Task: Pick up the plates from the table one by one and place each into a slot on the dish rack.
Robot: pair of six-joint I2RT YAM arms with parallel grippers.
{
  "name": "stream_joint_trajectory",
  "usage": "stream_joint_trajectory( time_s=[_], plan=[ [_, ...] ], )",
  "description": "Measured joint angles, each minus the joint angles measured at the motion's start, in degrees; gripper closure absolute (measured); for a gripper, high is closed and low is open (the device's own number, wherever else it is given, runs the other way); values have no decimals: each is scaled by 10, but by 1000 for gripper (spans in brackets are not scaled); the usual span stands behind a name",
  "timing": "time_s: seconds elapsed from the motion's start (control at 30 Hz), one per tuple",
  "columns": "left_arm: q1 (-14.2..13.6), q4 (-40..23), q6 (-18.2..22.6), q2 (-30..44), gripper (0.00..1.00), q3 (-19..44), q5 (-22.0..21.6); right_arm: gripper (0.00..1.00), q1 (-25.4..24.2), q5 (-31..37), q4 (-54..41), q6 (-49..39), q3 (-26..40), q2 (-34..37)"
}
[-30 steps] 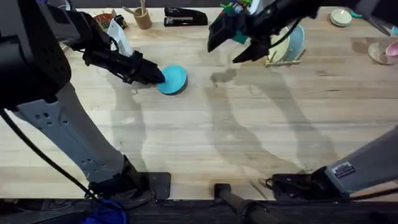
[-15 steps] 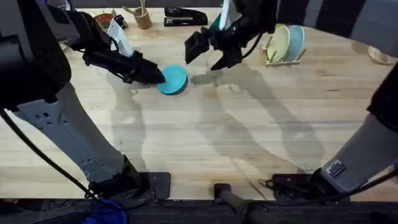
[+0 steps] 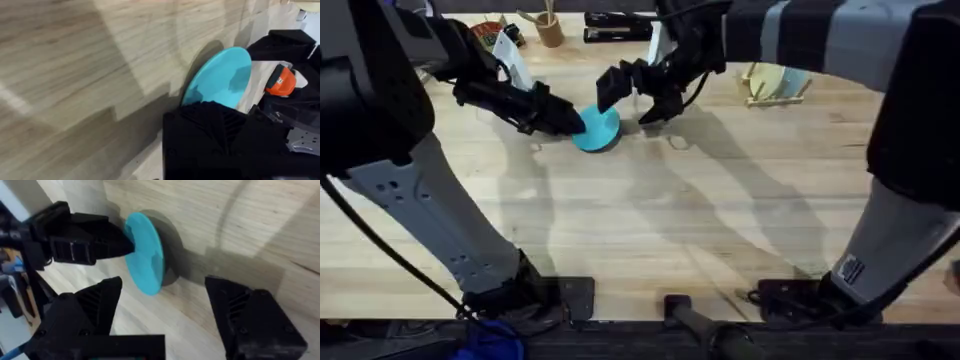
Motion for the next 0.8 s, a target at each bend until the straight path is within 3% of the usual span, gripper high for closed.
stream_joint_trajectory(
  time_s=[0.8],
  plan=[
    [0,0,0,0,959,0,0,8,51,-6,80,72,3,34]
  ],
)
